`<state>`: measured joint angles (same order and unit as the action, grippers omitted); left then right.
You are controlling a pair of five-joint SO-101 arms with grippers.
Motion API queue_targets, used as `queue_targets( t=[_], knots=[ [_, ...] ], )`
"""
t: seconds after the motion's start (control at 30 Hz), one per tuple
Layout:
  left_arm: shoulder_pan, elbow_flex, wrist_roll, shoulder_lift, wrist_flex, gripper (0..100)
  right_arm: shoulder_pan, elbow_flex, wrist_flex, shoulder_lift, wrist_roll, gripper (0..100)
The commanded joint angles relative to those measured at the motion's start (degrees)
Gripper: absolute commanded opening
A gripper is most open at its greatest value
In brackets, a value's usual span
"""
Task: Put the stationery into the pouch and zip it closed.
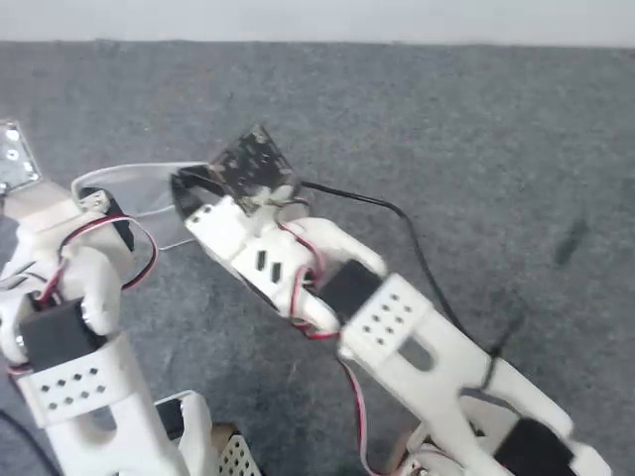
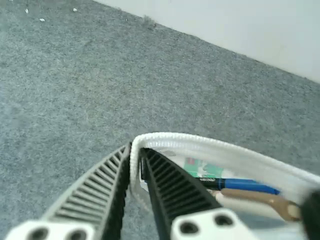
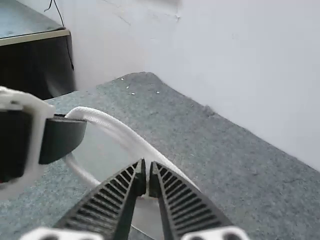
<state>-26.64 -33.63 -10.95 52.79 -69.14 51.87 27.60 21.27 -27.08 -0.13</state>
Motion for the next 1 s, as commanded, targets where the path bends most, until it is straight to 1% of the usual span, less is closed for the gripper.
queue_targets(
  t=[0.0, 0.13, 0.23, 0.43, 0.57, 0.63, 0.7, 0.83, 0.97],
  knots=[
    [-0.3, -0.4, 0.2, -0.2, 1.1, 1, -0.3, -0.2, 4.0, -7.3, 1.0, 0.6],
    [-0.3, -0.4, 0.2, -0.2, 1.1, 1, -3.5, -0.4, 5.0, -8.0, 1.0, 0.6],
    [-0.3, -0.4, 0.2, -0.2, 1.0, 1, -4.2, -0.4, 4.4, -8.6, 0.8, 0.7],
    [-0.3, -0.4, 0.2, -0.2, 1.1, 1, -2.7, -0.4, -3.6, -7.6, 0.9, 0.8],
    [-0.3, -0.4, 0.2, -0.2, 1.2, 1, 0.0, -2.2, -3.0, -2.4, 1.0, 0.7],
    [-0.3, -0.4, 0.2, -0.2, 1.2, 1, 0.4, -4.6, 0.7, 2.3, 1.0, 0.8],
    [-0.3, -0.4, 0.2, -0.3, 1.2, 1, 0.4, -8.4, 6.7, 8.0, 1.0, 0.8],
    [-0.3, -0.4, 0.2, -0.3, 1.2, 1, 0.6, -19.1, 23.5, 17.0, 1.0, 0.7],
    [-0.3, -0.4, 0.2, -0.3, 1.2, 1, 0.6, -31.2, 41.1, 19.3, 1.0, 0.9]
  ],
)
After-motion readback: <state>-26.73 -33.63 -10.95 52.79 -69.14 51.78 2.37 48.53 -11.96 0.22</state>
